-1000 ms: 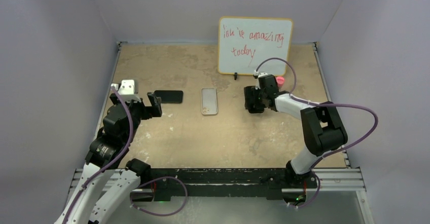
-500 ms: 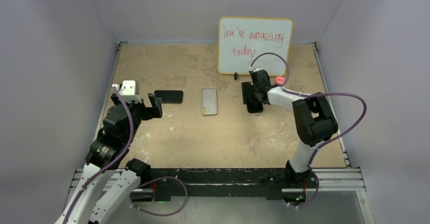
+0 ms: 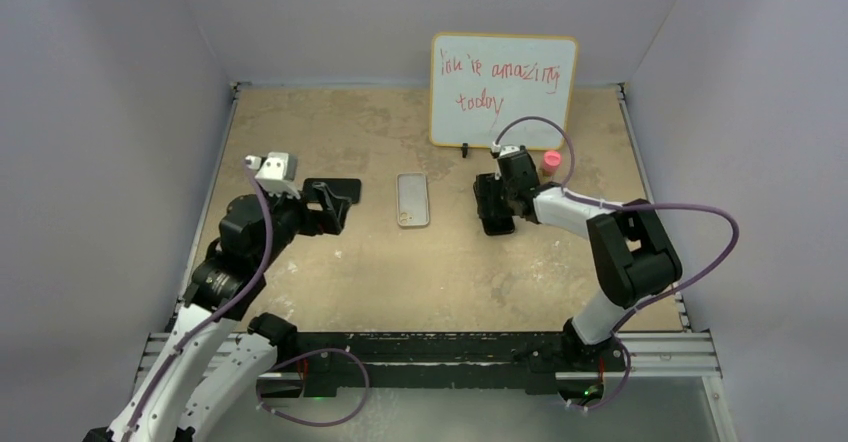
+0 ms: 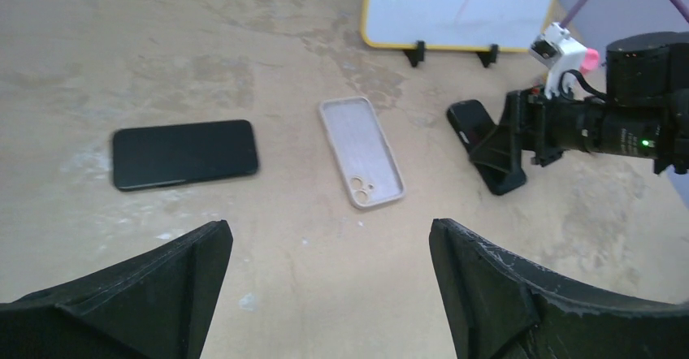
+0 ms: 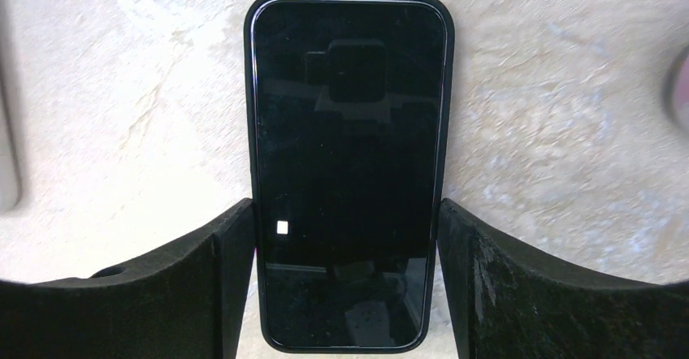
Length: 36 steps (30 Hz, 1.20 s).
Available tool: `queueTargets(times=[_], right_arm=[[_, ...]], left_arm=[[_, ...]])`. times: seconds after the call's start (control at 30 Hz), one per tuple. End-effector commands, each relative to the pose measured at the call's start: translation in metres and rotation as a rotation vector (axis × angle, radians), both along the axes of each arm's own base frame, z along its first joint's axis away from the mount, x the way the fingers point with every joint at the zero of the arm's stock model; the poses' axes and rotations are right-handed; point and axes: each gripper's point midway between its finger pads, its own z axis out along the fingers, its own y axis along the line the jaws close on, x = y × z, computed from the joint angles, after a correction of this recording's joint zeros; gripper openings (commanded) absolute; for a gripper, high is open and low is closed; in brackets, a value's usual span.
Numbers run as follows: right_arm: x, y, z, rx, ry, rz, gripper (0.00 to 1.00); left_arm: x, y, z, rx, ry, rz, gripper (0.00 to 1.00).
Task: Take the phone out of the phone case
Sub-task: Pick up the phone at the center of the board.
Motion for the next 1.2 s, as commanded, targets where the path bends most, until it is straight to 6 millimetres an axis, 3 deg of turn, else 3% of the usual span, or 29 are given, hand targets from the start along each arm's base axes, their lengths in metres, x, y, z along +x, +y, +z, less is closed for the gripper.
queueTargets(times=[0.0, 0.23, 0.5, 0.8, 0.97, 1.17], right_arm=[[-0.032, 0.039, 0.004, 0.196, 0.049, 0.05, 0.21], [-0.063, 0.075, 0.011, 0.381, 0.02, 0.075, 0.0], [-0.093, 0.091, 0.016, 0.532, -0.009, 0.048, 0.0], [-0.131, 0.11, 0.023, 0.656, -0.036, 0.104, 0.0], [-0.141, 0.116, 0.026, 0.677, -0.056, 0.12, 0.0], [-0.145, 0.119, 0.03, 0.671, -0.093, 0.131, 0.0]], left_arm=[[0.0, -0.045, -0.014, -0.17, 0.076, -0.163, 0.97], [0.007, -0.082, -0.063, -0.301, 0.212, -0.246, 0.97], [0.008, -0.137, -0.097, -0.385, 0.315, -0.297, 0.95], [0.02, -0.174, -0.134, -0.488, 0.399, -0.284, 0.87], [0.02, -0.197, -0.148, -0.496, 0.426, -0.297, 0.82], [0.015, -0.21, -0.166, -0.503, 0.469, -0.292, 0.73]])
